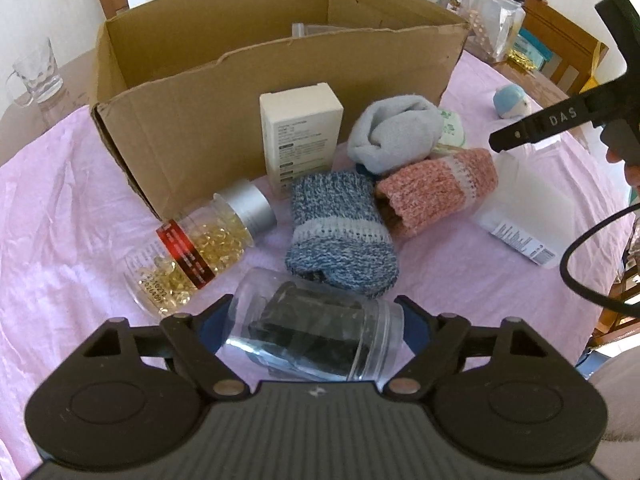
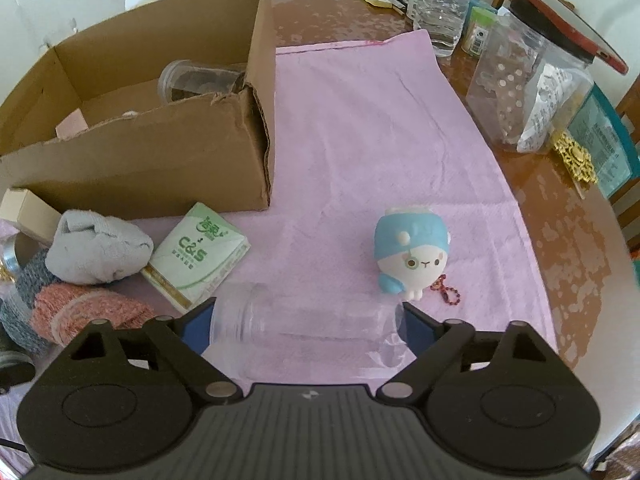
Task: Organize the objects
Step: 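Grasp the empty clear jar with the right gripper while the left grasps the dark-filled jar, then carry both jars into the cardboard box and open both grippers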
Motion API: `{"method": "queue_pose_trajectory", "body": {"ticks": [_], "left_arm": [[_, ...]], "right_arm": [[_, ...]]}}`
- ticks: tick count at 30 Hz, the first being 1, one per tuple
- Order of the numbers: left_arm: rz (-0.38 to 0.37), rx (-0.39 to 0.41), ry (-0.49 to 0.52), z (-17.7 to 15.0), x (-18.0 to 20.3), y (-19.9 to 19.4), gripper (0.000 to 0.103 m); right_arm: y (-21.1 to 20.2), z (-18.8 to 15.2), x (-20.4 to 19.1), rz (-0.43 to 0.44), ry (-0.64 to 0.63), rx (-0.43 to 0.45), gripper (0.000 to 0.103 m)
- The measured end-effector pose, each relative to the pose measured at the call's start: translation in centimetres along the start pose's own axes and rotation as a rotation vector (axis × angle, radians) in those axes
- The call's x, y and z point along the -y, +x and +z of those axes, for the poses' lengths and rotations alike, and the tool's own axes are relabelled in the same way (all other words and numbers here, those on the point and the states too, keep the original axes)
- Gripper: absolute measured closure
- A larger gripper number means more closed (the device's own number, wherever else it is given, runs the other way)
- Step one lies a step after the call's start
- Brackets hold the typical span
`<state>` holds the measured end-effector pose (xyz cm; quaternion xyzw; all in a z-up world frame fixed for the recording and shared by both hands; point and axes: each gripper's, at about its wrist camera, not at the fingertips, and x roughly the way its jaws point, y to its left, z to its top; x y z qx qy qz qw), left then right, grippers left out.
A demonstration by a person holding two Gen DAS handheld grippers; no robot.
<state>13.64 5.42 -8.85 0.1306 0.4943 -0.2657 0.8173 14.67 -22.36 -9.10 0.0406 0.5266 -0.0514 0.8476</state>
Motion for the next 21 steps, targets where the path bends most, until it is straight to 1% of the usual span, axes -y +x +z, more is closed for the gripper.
{"method": "queue_pose_trajectory", "body": {"ticks": [5,8,10,14,15,18,21], "left_arm": [[-0.002,-0.008,-0.005,0.3,0.0,-0.5,0.021],[0.006,-0.022,-0.011,0.5,0.1,-1.2,0.023],[-0.005,-0.020,-0.024,0.7,-0.1,-1.8,0.024],[-0.016,-0.012,-0.058,1.2,-0.6,-3.3,0.024],[-0.018,-0.006,-0.062,1.5,-0.7,-3.8,0.024],[-0.013,0.011,-0.058,2.4,-0.8,-5.1,0.024],[0.009,0.036,-0.040,3.9,-0.9,-6.3,0.024]], "right_arm": [[-0.8,0.1,-0.1,0.003,-0.052,0.001,0.009],[-2.1,0.3,-0.3,0.015,-0.106,0.016,0.009],[-3.1,0.5,-0.5,0.026,-0.146,0.027,0.009],[-5.4,1.3,-1.1,0.070,-0.216,0.057,0.009],[-6.1,1.6,-1.2,0.093,-0.231,0.070,0.009],[-7.6,2.9,-1.6,0.140,-0.262,0.106,0.009],[-8.9,4.1,-2.1,0.168,-0.291,0.144,0.009]]}}
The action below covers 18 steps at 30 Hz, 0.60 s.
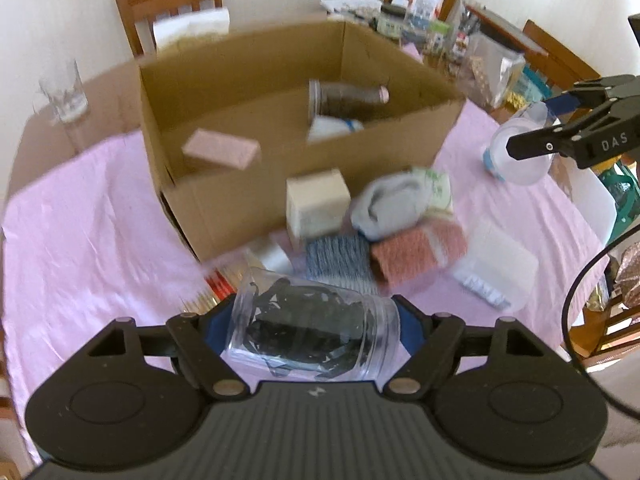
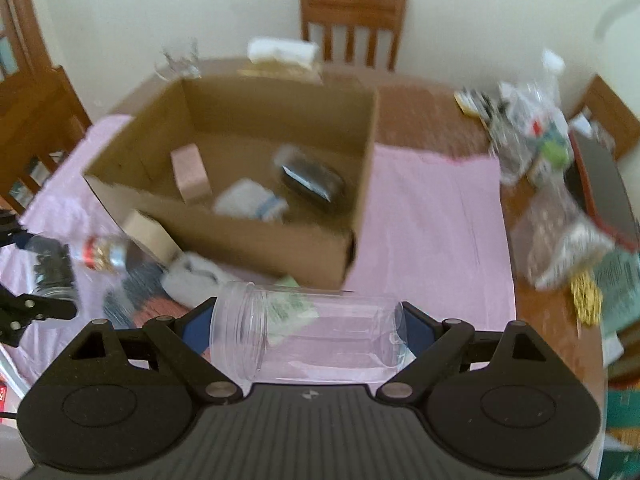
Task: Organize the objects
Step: 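Carry both jars into the cardboard box and open both grippers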
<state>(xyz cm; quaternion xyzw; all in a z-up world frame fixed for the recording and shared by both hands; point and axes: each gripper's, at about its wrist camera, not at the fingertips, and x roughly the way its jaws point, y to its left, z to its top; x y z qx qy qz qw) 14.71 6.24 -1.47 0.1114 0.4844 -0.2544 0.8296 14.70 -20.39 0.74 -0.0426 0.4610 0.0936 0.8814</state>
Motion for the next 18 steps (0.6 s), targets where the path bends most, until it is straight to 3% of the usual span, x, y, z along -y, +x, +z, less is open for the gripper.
{"method": "queue_pose_trajectory", "body": {"ticks": [10,18], "left_arm": [[0.052,0.097,-0.006,7.1,-1.6,-1.5,0.024],[0.083,0.139,-0.035,13.5,-3.3,1.2,0.024]], "right_arm": [[-0.9,5.1,-1.5,0.063,-0.089,0.109,0.009],[1.2,7.8,-2.2,0.085,-0.135,0.111,0.009]]}}
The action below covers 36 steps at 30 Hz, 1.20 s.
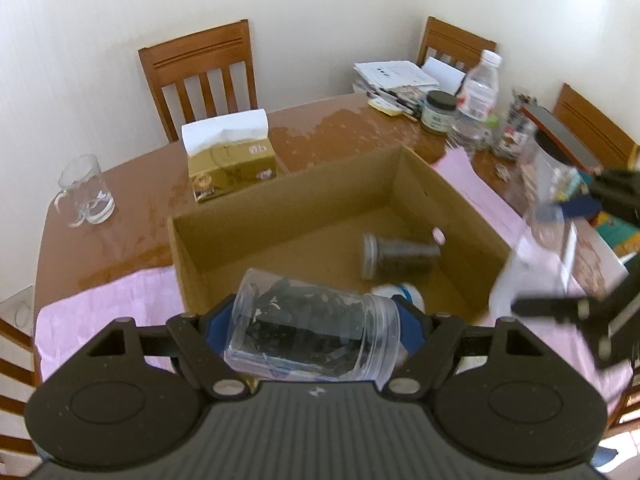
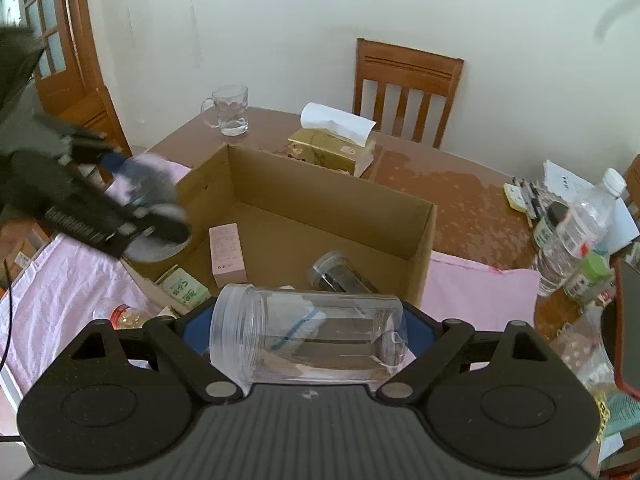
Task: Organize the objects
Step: 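Carry both jars into the cardboard box and open both grippers, then withdraw both grippers from the box toward the remaining items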
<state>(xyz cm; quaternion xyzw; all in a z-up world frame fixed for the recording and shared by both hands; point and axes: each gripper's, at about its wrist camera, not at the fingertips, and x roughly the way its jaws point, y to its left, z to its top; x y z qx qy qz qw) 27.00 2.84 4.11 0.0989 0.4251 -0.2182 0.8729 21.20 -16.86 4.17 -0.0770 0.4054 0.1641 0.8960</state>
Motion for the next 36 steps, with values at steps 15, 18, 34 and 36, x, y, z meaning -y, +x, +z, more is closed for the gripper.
{"method": "queue_pose_trajectory", "body": {"ticks": [15,18,34,36], "left_arm": [[0.011,-0.062,-0.031,3.5,0.3,8.1,0.024],[0.011,-0.061,-0.037,3.7,0.4,8.8,0.023],[0.074,-0.009,-0.047,2.9,0.8,5.9,0.004],[0.076,0.004,-0.050,2.5,0.9,5.0,0.003]], "right_arm": [[2.6,-0.1,0.9,0.036,0.006,-0.018,0.000],[2.7,-0.4,1.2,0.029,0.015,-0.025,0.000],[1.3,-2.2,1.8,-0.011,0.060,-0.019,0.000],[1.0,-2.7,1.8,-0.022,0.073,-0.013,0.000]]}}
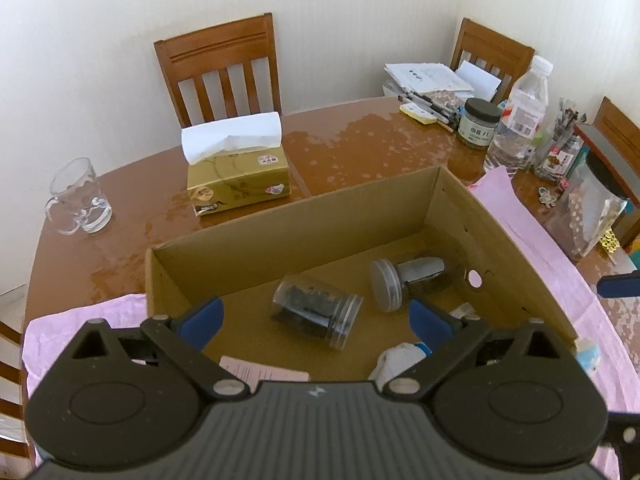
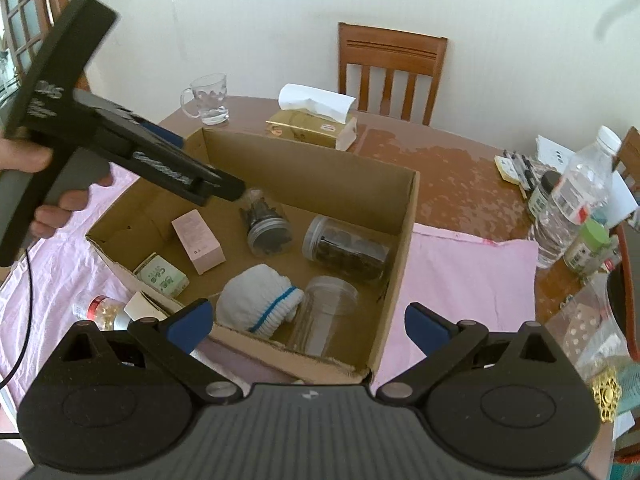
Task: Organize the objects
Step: 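Withdraw both grippers from the box toward the remaining items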
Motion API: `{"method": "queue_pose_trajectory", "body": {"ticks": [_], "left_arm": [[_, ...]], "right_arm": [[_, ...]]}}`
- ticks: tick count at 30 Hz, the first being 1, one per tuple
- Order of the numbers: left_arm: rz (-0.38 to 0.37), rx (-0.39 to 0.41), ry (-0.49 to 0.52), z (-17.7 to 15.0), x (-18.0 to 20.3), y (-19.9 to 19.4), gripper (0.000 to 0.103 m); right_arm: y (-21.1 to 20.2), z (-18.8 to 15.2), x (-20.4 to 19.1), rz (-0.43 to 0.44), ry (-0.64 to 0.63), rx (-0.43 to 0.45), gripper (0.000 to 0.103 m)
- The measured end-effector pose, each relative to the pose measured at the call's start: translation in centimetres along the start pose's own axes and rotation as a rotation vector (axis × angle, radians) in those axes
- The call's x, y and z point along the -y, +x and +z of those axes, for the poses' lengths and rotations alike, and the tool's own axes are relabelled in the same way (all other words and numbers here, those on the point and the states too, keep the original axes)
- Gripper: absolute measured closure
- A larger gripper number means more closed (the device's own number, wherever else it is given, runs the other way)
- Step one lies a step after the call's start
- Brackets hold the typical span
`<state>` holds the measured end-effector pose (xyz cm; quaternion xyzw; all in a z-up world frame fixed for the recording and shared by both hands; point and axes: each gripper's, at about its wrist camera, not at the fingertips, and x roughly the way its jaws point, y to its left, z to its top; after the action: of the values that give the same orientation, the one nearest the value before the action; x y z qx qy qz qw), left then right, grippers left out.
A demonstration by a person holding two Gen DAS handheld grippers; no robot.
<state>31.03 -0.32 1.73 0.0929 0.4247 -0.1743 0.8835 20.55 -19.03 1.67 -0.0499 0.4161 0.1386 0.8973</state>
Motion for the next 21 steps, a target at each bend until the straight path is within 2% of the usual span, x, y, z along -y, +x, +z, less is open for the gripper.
{"method": "queue_pose_trajectory", "body": {"ticks": [11,18,21], "left_arm": [[0.046,0.041,0.026,-3.8,0.9,-4.7,0.002],[0.039,0.028,0.087,-6.8,2.6,-6.3,0.001],[0.027,0.019,0.075,-8.2,3.0,-6.6,0.001]], "right_arm": [[-1.2,-3.8,-0.5,-0.055,0.075,-0.005,0.000],[-1.4,-6.4,-0.6,-0.091,0.092,-0.025,0.000],[-1.5,-7.4,-0.7,-0.110,0.092,-0.035,0.000]]}}
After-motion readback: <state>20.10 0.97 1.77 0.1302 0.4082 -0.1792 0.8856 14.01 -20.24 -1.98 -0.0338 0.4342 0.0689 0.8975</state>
